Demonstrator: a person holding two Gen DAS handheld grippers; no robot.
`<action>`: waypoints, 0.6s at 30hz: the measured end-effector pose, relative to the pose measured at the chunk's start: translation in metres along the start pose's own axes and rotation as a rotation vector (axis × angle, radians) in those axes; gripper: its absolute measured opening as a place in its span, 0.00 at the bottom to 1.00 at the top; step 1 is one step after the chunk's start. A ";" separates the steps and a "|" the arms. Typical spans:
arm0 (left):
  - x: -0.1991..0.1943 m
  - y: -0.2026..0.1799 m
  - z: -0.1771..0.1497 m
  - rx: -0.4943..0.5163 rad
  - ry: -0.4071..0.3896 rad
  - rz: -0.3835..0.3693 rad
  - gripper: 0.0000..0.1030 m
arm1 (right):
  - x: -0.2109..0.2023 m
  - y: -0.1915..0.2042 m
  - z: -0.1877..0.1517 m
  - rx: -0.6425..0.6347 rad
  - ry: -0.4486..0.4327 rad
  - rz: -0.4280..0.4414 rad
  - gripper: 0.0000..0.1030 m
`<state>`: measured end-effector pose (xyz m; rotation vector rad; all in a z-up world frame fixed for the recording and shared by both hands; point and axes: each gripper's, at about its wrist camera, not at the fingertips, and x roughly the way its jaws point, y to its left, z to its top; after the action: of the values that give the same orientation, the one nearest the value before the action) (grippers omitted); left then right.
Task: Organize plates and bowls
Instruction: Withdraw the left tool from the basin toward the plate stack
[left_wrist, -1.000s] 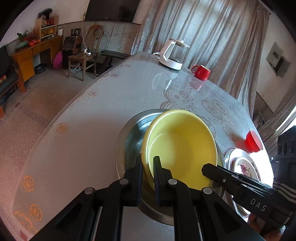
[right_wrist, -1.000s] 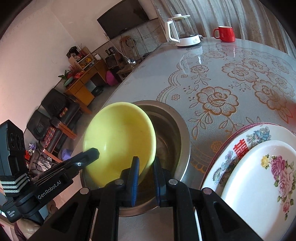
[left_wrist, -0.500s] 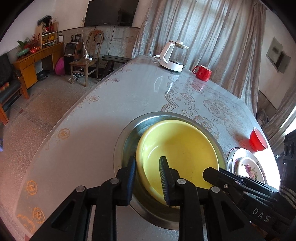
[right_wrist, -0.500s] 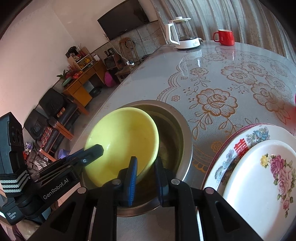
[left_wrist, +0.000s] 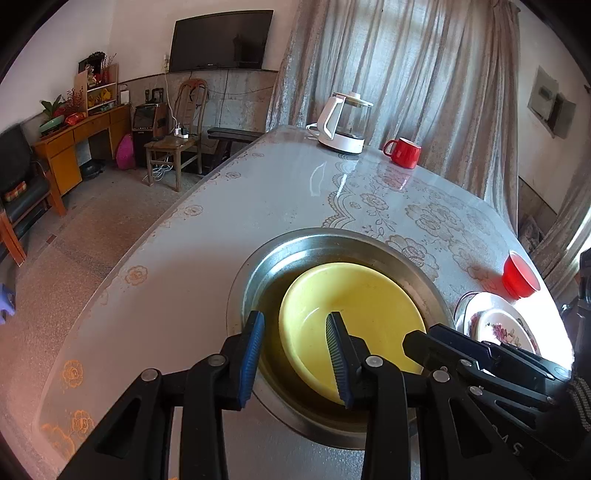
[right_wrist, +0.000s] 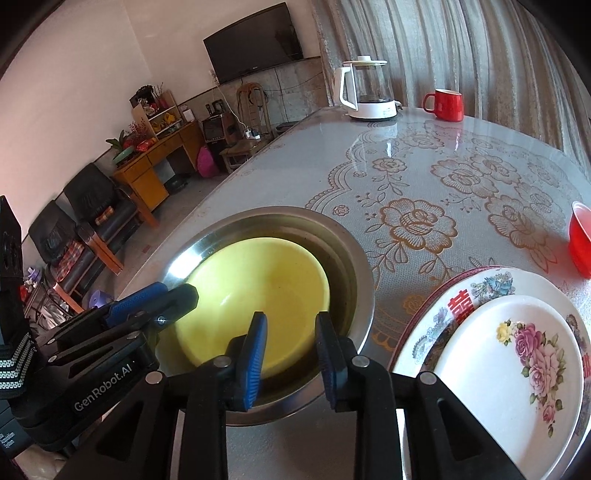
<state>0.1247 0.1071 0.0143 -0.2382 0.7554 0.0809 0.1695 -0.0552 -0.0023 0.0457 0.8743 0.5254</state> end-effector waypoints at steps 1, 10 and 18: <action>-0.002 0.000 -0.001 -0.002 -0.007 0.000 0.34 | 0.000 0.000 0.000 -0.002 -0.001 -0.002 0.27; -0.014 -0.001 -0.004 -0.002 -0.038 0.006 0.34 | -0.006 0.003 -0.004 0.004 -0.010 0.004 0.33; -0.025 -0.006 -0.009 0.008 -0.054 -0.003 0.34 | -0.024 -0.004 -0.007 0.059 -0.046 0.007 0.38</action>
<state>0.1015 0.0990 0.0262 -0.2289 0.7011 0.0813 0.1536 -0.0710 0.0094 0.1147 0.8454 0.5034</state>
